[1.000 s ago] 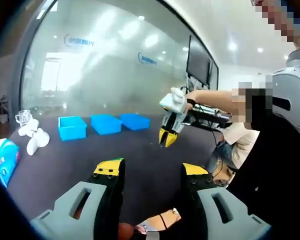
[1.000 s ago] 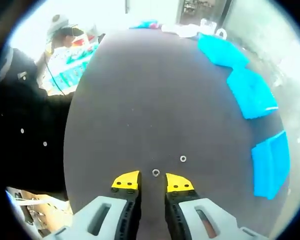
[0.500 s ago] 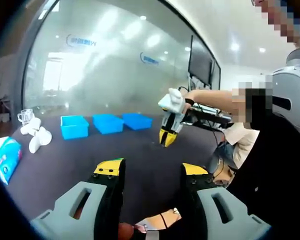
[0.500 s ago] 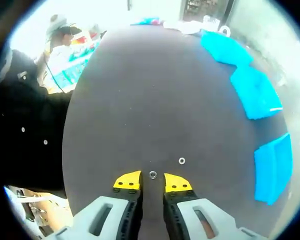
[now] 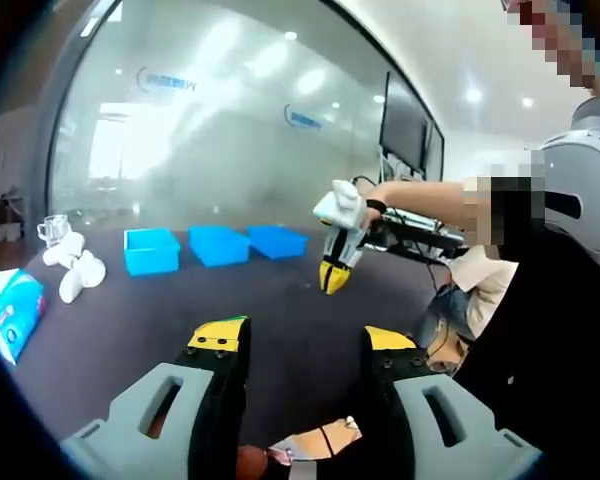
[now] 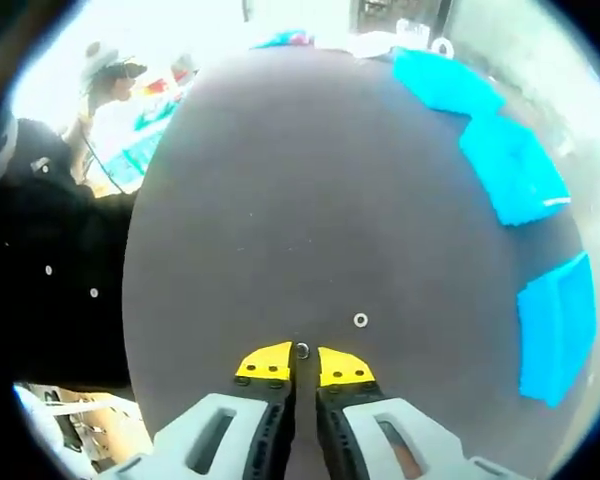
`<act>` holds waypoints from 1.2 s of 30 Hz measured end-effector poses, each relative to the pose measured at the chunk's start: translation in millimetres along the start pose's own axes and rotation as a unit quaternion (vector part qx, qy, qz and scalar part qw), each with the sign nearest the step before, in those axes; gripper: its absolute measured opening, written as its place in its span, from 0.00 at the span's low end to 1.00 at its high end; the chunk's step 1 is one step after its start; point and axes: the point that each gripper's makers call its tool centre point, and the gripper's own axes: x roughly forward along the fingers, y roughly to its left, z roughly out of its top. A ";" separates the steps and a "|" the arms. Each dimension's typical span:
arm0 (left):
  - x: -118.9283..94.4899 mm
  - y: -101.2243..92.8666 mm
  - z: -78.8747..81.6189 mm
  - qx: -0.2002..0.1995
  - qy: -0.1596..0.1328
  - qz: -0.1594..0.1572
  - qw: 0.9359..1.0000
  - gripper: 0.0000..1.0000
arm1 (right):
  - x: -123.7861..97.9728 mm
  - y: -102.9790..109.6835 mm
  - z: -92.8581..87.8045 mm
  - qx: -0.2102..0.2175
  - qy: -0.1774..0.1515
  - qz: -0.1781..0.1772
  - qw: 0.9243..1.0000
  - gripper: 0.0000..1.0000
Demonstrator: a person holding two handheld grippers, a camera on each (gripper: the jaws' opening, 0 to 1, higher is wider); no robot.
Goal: Sort the screws, nuts, and washers into the corresponding bins
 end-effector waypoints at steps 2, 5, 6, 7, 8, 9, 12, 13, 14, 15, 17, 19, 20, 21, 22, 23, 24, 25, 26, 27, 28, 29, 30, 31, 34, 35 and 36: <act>1.1 -0.3 0.6 0.000 0.000 -0.001 1.000 0.41 | 0.4 2.1 0.8 -0.013 0.003 -0.002 1.000 0.02; 2.3 -0.8 1.1 0.000 0.000 -0.003 1.000 0.41 | -0.2 2.8 0.7 -0.015 0.004 -0.007 1.000 0.02; 2.5 -0.8 1.5 0.000 0.000 -0.003 1.000 0.41 | -0.5 2.4 0.5 -0.015 0.004 -0.009 1.000 0.02; 2.6 -0.7 1.9 0.000 -0.001 -0.003 1.000 0.41 | -1.3 2.5 0.5 -0.016 0.003 -0.011 1.000 0.02; 2.6 -0.2 2.8 0.000 -0.003 -0.003 1.000 0.41 | -2.1 3.0 0.4 -0.016 0.002 -0.012 1.000 0.02; 2.6 0.1 3.4 0.000 -0.004 -0.002 1.000 0.41 | -3.2 3.7 0.4 -0.017 0.000 -0.013 1.000 0.02; 2.0 1.8 5.1 0.000 -0.006 0.001 1.000 0.41 | -9.1 6.0 1.7 -0.014 -0.015 -0.018 1.000 0.02; 1.6 2.5 5.6 0.001 -0.007 0.002 1.000 0.41 | -11.6 6.3 2.9 -0.012 -0.023 -0.022 0.999 0.02; 1.2 3.3 6.3 0.002 -0.008 0.004 1.000 0.41 | -15.9 7.2 5.2 -0.007 -0.038 -0.028 0.999 0.02; 0.9 3.9 6.9 0.002 -0.009 0.005 1.000 0.41 | -19.6 8.0 8.9 -0.001 -0.056 -0.032 0.998 0.02; 0.1 5.2 8.0 0.004 -0.010 0.007 1.000 0.41 | -28.8 10.2 14.2 0.014 -0.090 -0.038 0.995 0.02; -0.4 5.5 9.4 0.006 -0.012 0.008 1.000 0.41 | -40.0 10.7 19.8 0.028 -0.127 -0.052 0.990 0.02; -0.5 5.4 10.0 0.006 -0.013 0.007 1.000 0.41 | -46.5 10.0 23.3 0.036 -0.149 -0.063 0.986 0.02; -0.7 5.5 10.9 0.007 -0.014 0.007 1.000 0.41 | -53.5 11.7 27.4 0.046 -0.174 -0.069 0.981 0.02; -0.7 5.8 11.7 0.008 -0.015 0.007 1.000 0.41 | -60.5 13.7 30.8 0.054 -0.198 -0.074 0.976 0.02; -0.5 6.6 12.5 0.008 -0.016 0.008 1.000 0.41 | -65.4 14.5 32.9 0.061 -0.214 -0.079 0.972 0.02; -0.2 7.5 13.2 0.008 -0.017 0.009 1.000 0.41 | -73.3 15.4 36.8 0.071 -0.239 -0.088 0.964 0.02; 0.2 8.6 14.2 0.008 -0.018 0.011 1.000 0.41 | -81.6 17.0 41.6 0.081 -0.265 -0.095 0.956 0.02; 0.7 9.7 15.4 0.007 -0.020 0.013 1.000 0.41 | -90.1 18.0 46.3 0.087 -0.289 -0.104 0.948 0.02; 1.1 10.9 17.1 0.008 -0.022 0.015 1.000 0.41 | -99.0 17.1 51.1 0.097 -0.314 -0.116 0.937 0.02; 1.4 12.0 19.7 0.008 -0.025 0.018 0.999 0.41 | -110.7 14.5 56.6 0.107 -0.341 -0.136 0.924 0.02; 1.5 12.3 21.7 0.008 -0.027 0.019 0.999 0.42 | -119.2 12.8 61.9 0.115 -0.363 -0.147 0.913 0.02; 1.5 12.5 23.6 0.010 -0.028 0.021 0.999 0.42 | -127.5 9.3 66.4 0.125 -0.382 -0.161 0.901 0.02; 1.3 12.9 25.5 0.013 -0.030 0.024 0.999 0.42 | -135.4 4.4 70.5 0.136 -0.400 -0.176 0.889 0.02; -0.4 14.5 29.2 0.020 -0.033 0.032 0.999 0.43 | -154.1 -11.7 80.6 0.155 -0.438 -0.220 0.858 0.02; -1.4 15.7 30.4 0.021 -0.034 0.036 0.999 0.43 | -157.6 -15.5 82.5 0.159 -0.445 -0.228 0.851 0.02; -2.3 16.9 31.5 0.022 -0.037 0.041 0.998 0.43 | -162.1 -21.4 85.9 0.167 -0.456 -0.238 0.841 0.02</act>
